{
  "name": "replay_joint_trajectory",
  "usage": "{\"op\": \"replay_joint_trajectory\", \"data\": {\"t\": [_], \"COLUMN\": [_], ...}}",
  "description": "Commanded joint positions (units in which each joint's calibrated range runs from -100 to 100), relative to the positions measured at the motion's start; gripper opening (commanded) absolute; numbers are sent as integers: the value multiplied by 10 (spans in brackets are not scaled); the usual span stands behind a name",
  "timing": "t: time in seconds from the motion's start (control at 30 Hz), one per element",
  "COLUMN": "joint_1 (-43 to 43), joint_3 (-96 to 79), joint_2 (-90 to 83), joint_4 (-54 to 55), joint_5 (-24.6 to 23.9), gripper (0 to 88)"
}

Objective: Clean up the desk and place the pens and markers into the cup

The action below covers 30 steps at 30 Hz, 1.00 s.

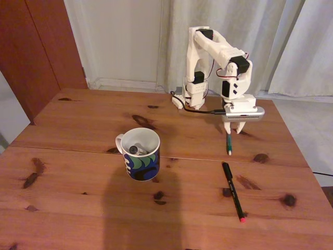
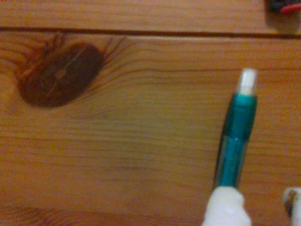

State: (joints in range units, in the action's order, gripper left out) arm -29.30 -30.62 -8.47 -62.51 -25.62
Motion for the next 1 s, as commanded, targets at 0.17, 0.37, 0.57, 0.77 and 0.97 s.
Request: {"op": "replay_joint_trajectory", "data": {"t": [0.17,0.37,0.57,0.77,0.97], "joint_1": [-2,-3,-10,-26,-50], "joint_3": [19,16,-23,-73,-101], "joint_2": [-3,-4,-3,1,11], "joint_4": [6,4,8,71,93], "joint_5": [-16,-58,-55,-56,-58], "gripper": [174,174,174,174,174]}}
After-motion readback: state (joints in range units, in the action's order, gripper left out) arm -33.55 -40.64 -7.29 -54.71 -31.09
